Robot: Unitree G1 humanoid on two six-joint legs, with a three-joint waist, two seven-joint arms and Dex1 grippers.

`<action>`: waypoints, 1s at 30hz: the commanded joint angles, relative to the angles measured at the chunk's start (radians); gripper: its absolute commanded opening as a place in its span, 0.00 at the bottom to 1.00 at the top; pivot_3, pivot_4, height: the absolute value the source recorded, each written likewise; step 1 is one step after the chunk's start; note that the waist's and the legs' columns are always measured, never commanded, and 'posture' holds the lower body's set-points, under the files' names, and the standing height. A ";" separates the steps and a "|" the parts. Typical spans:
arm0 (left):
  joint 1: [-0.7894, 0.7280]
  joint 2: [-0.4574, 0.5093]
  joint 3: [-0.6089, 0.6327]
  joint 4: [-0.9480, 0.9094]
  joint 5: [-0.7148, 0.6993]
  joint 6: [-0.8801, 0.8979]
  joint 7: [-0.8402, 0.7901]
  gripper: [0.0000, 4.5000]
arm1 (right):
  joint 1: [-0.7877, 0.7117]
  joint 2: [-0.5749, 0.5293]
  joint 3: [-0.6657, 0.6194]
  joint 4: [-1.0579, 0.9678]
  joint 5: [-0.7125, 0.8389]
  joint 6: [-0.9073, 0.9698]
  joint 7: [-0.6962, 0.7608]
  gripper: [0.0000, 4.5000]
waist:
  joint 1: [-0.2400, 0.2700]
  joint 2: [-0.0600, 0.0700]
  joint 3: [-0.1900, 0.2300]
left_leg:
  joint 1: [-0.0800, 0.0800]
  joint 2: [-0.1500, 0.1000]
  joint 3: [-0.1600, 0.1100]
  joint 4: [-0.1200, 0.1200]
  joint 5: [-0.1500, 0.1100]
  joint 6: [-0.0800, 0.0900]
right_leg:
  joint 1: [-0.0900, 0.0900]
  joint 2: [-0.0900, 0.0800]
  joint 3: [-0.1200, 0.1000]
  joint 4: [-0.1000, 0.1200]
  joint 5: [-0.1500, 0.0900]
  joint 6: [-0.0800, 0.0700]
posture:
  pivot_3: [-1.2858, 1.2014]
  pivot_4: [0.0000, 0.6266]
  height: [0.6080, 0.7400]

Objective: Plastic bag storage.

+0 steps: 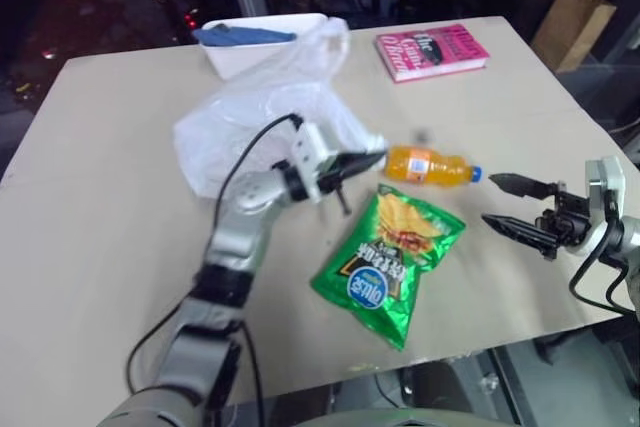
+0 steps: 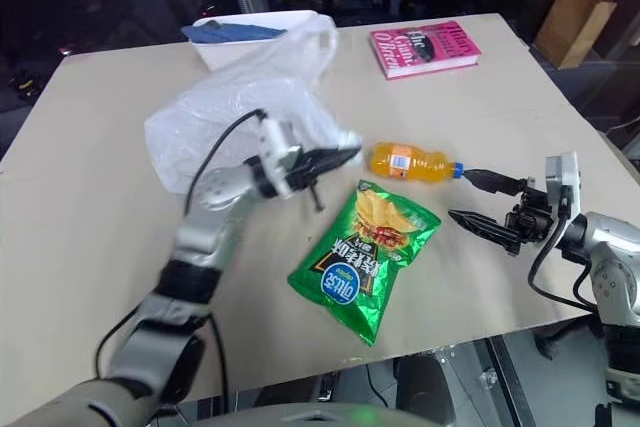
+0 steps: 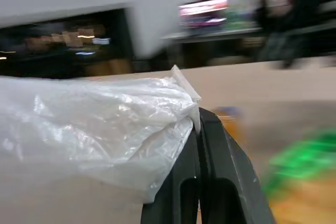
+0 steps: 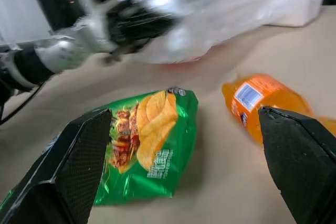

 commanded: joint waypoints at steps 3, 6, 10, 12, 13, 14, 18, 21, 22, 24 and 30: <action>0.201 0.225 0.125 -0.315 -0.177 0.192 -0.090 0.02 | -0.011 -0.017 -0.021 -0.068 0.043 0.066 -0.043 1.00 | -0.001 0.001 0.000 | 0.002 0.001 0.001 0.000 -0.001 0.001 | 0.001 0.000 0.001 0.001 0.000 0.000 | 0.52 0.24 1.00; 0.314 0.273 0.276 -0.361 -0.216 0.216 -0.016 0.02 | -0.033 -0.013 -0.007 -0.087 0.067 0.126 -0.073 1.00 | 0.006 0.001 0.000 | 0.004 0.001 0.001 0.000 -0.002 0.004 | 0.003 0.001 0.000 0.001 0.000 0.000 | 0.52 0.24 1.00; 0.432 0.262 0.459 -0.404 -0.256 0.257 0.116 0.02 | -0.051 -0.045 0.039 -0.096 0.072 0.222 -0.068 1.00 | 0.010 0.001 0.000 | 0.004 0.001 -0.001 0.001 -0.003 0.004 | 0.005 0.000 -0.001 0.001 0.000 0.000 | 0.52 0.24 1.00; 0.486 0.237 0.528 -0.421 -0.249 0.261 0.193 0.02 | -0.059 -0.059 0.078 -0.098 0.065 0.283 -0.082 1.00 | 0.010 0.001 0.000 | 0.004 0.001 -0.001 0.001 -0.002 0.004 | 0.005 0.000 -0.002 0.000 0.000 0.000 | 0.52 0.24 1.00; 0.516 0.222 0.554 -0.436 -0.255 0.268 0.225 0.02 | -0.067 -0.052 0.098 -0.097 0.052 0.299 -0.108 1.00 | 0.010 0.001 0.000 | 0.004 0.001 -0.001 0.000 -0.002 0.004 | 0.005 0.000 -0.001 0.000 0.000 0.000 | 0.52 0.24 1.00; 0.575 0.198 0.581 -0.469 -0.263 0.276 0.253 0.02 | -0.086 -0.041 0.138 -0.081 0.006 0.297 -0.143 1.00 | 0.010 0.001 0.000 | 0.004 0.001 -0.001 0.000 -0.002 0.004 | 0.005 0.000 -0.001 0.000 0.000 0.000 | 0.52 0.24 1.00; 0.725 0.125 0.614 -0.557 -0.283 0.296 0.333 0.02 | -0.140 -0.029 0.200 -0.017 -0.027 0.400 -0.211 1.00 | 0.005 0.000 0.000 | 0.004 0.001 0.001 0.000 -0.001 0.001 | 0.004 0.000 0.001 -0.001 0.000 0.000 | 0.52 0.24 1.00; 0.787 0.092 0.612 -0.584 -0.287 0.293 0.360 0.02 | -0.187 -0.028 0.220 0.035 0.006 0.516 -0.215 1.00 | 0.014 0.000 0.001 | 0.003 0.001 0.000 0.000 -0.002 0.003 | 0.004 -0.001 -0.001 -0.001 0.000 0.000 | 0.52 0.24 1.00; 0.803 0.083 0.611 -0.587 -0.289 0.290 0.365 0.02 | -0.207 -0.021 0.224 0.050 0.022 0.550 -0.208 1.00 | 0.015 0.000 0.000 | 0.004 0.001 0.000 0.000 -0.003 0.004 | 0.004 -0.001 -0.001 -0.001 0.000 -0.001 | 0.52 0.24 1.00; 0.818 0.073 0.611 -0.584 -0.286 0.286 0.378 0.02 | -0.253 -0.008 0.229 0.076 0.057 0.638 -0.204 1.00 | 0.017 0.000 0.000 | 0.004 0.001 0.000 0.000 -0.003 0.004 | 0.005 -0.001 -0.001 -0.001 0.000 -0.001 | 0.52 0.24 1.00; 0.805 0.072 0.608 -0.563 -0.277 0.269 0.384 0.02 | -0.299 -0.029 0.336 0.072 0.036 0.710 -0.116 1.00 | 0.017 0.000 0.000 | 0.004 0.001 0.000 0.000 -0.003 0.004 | 0.005 0.000 -0.002 -0.001 0.000 -0.001 | 0.52 0.24 1.00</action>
